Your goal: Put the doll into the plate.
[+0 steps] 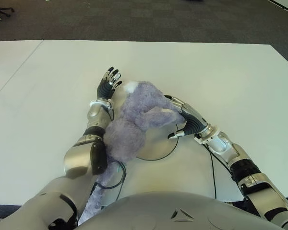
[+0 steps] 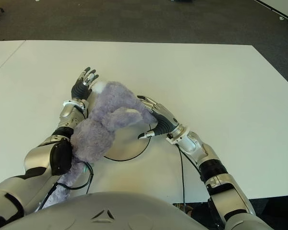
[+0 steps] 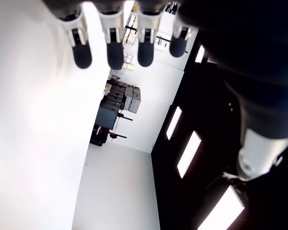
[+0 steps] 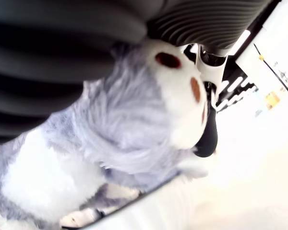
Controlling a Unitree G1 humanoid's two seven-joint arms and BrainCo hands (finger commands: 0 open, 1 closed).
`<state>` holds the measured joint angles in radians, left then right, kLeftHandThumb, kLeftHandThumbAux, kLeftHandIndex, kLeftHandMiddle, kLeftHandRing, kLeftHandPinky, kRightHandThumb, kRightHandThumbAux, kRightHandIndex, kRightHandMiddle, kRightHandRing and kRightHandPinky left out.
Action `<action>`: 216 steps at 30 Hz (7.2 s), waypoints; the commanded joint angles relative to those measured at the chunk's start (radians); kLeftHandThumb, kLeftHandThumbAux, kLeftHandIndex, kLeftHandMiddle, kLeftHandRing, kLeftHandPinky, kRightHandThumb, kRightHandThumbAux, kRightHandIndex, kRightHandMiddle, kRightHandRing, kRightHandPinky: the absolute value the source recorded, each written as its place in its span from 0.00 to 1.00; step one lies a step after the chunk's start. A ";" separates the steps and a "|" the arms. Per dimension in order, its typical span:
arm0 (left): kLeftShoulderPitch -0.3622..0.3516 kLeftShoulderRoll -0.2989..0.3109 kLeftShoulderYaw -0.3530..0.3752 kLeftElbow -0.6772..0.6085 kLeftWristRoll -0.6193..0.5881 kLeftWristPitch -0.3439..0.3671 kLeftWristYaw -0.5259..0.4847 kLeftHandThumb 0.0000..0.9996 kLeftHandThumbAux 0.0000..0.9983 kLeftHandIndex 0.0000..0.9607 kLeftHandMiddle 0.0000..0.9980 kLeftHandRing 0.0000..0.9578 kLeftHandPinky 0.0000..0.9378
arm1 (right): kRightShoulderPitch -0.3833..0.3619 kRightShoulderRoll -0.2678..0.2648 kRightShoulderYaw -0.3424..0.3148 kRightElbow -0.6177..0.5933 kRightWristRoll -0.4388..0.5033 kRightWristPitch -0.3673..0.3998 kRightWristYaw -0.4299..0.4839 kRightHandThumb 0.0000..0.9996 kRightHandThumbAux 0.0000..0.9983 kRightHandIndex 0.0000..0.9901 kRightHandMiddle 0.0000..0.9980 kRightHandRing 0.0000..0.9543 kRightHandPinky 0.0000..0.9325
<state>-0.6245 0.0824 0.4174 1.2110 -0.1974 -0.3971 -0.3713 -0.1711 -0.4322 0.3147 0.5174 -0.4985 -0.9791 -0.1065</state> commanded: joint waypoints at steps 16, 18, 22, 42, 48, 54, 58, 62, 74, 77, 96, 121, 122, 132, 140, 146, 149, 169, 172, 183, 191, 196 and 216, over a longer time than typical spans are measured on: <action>0.226 -0.053 0.014 0.140 -0.004 0.136 0.017 0.00 0.64 0.09 0.12 0.12 0.15 | 0.235 0.092 0.054 0.189 0.050 0.038 0.036 0.00 0.30 0.00 0.00 0.00 0.00; 0.226 -0.053 0.014 0.140 -0.004 0.136 0.017 0.00 0.64 0.09 0.11 0.12 0.15 | 0.235 0.091 0.055 0.188 0.044 0.035 0.031 0.00 0.29 0.00 0.00 0.00 0.00; 0.226 -0.052 0.014 0.140 -0.004 0.137 0.016 0.00 0.64 0.09 0.11 0.11 0.15 | 0.234 0.088 0.057 0.186 0.032 0.029 0.017 0.00 0.28 0.00 0.00 0.00 0.00; 0.226 -0.049 0.014 0.140 -0.004 0.142 0.025 0.00 0.64 0.08 0.11 0.12 0.15 | 0.112 0.095 -0.106 0.033 -0.071 -0.058 -0.293 0.00 0.27 0.00 0.00 0.00 0.00; 0.227 -0.048 0.015 0.140 -0.005 0.139 0.018 0.00 0.64 0.09 0.12 0.12 0.15 | 0.083 0.093 -0.167 -0.132 -0.054 -0.069 -0.310 0.00 0.26 0.00 0.00 0.00 0.00; 0.227 -0.049 0.019 0.140 -0.010 0.143 0.014 0.00 0.64 0.08 0.12 0.12 0.16 | 0.078 0.104 -0.182 -0.195 -0.018 -0.056 -0.293 0.00 0.27 0.00 0.00 0.00 0.00; 0.228 -0.049 0.019 0.139 -0.010 0.141 0.014 0.00 0.64 0.09 0.12 0.12 0.15 | 0.070 0.108 -0.181 -0.172 0.004 -0.066 -0.280 0.00 0.28 0.00 0.00 0.00 0.00; 0.230 -0.048 0.016 0.139 -0.005 0.135 0.013 0.00 0.63 0.09 0.12 0.12 0.15 | 0.071 0.104 -0.179 -0.132 0.026 -0.074 -0.269 0.00 0.30 0.00 0.00 0.00 0.00; 0.231 -0.050 0.015 0.138 -0.004 0.129 0.014 0.00 0.63 0.09 0.12 0.12 0.15 | 0.047 0.099 -0.182 -0.056 0.075 -0.112 -0.243 0.00 0.32 0.00 0.00 0.00 0.00; 0.231 -0.052 0.015 0.138 -0.005 0.130 0.015 0.00 0.63 0.09 0.12 0.12 0.16 | 0.028 0.095 -0.188 -0.023 0.083 -0.128 -0.241 0.00 0.34 0.00 0.00 0.00 0.00; 0.226 -0.046 0.003 0.138 0.006 0.139 0.025 0.00 0.68 0.06 0.08 0.10 0.14 | -0.415 0.081 -0.415 0.694 0.559 0.339 0.207 0.00 0.36 0.01 0.04 0.00 0.00; 0.237 -0.033 0.003 0.134 0.003 0.126 0.006 0.00 0.68 0.05 0.08 0.10 0.13 | -0.559 0.168 -0.674 0.839 0.699 0.817 0.183 0.00 0.61 0.02 0.02 0.01 0.02; 0.238 -0.033 0.002 0.134 0.004 0.125 0.006 0.00 0.68 0.05 0.08 0.09 0.13 | -0.560 0.172 -0.681 0.840 0.702 0.825 0.181 0.00 0.63 0.03 0.03 0.02 0.03; 0.238 -0.031 0.012 0.134 -0.006 0.128 -0.001 0.00 0.69 0.06 0.08 0.10 0.13 | -0.534 0.300 -0.715 0.838 0.705 0.827 0.128 0.00 0.70 0.08 0.09 0.08 0.13; 0.243 -0.030 0.011 0.134 -0.005 0.128 0.003 0.00 0.69 0.06 0.08 0.10 0.14 | -0.470 0.383 -0.742 0.842 0.705 0.779 0.104 0.00 0.71 0.15 0.19 0.20 0.26; 0.248 -0.031 0.011 0.133 -0.005 0.121 0.000 0.00 0.69 0.06 0.08 0.10 0.13 | -0.423 0.426 -0.756 0.839 0.700 0.722 0.104 0.00 0.71 0.20 0.25 0.25 0.28; 0.249 -0.031 0.009 0.132 -0.004 0.118 0.000 0.00 0.69 0.06 0.08 0.09 0.13 | -0.380 0.450 -0.747 0.834 0.686 0.666 0.109 0.00 0.69 0.22 0.28 0.28 0.28; 0.257 -0.027 0.009 0.129 -0.005 0.110 -0.021 0.00 0.68 0.05 0.07 0.09 0.12 | -0.081 0.411 -0.361 0.762 0.199 0.231 -0.404 0.00 0.79 0.26 0.29 0.32 0.35; 0.257 -0.026 0.009 0.129 -0.006 0.111 -0.022 0.00 0.67 0.05 0.07 0.08 0.12 | -0.073 0.394 -0.304 0.757 0.135 0.254 -0.497 0.00 0.81 0.27 0.29 0.31 0.34; 0.258 -0.021 0.009 0.129 -0.005 0.110 -0.023 0.00 0.68 0.05 0.07 0.08 0.12 | -0.083 0.372 -0.246 0.788 0.141 0.336 -0.520 0.00 0.82 0.24 0.24 0.26 0.24; 0.256 -0.020 0.005 0.129 -0.001 0.116 -0.017 0.00 0.68 0.05 0.07 0.08 0.12 | -0.118 0.376 -0.320 0.815 0.256 0.373 -0.376 0.00 0.78 0.22 0.23 0.25 0.23; 0.256 -0.020 0.004 0.129 0.000 0.114 -0.015 0.00 0.67 0.05 0.07 0.08 0.12 | -0.112 0.395 -0.401 0.813 0.357 0.346 -0.245 0.00 0.76 0.22 0.24 0.25 0.24; 0.251 -0.022 0.012 0.130 -0.007 0.122 -0.010 0.00 0.67 0.07 0.08 0.09 0.13 | -0.121 0.426 -0.616 0.805 0.598 0.355 0.109 0.00 0.70 0.26 0.29 0.28 0.27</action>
<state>-0.6091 0.1023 0.4164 1.1953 -0.1974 -0.4052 -0.3845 -0.5969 -0.0378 -0.2257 1.1547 0.0257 -0.6700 -0.0779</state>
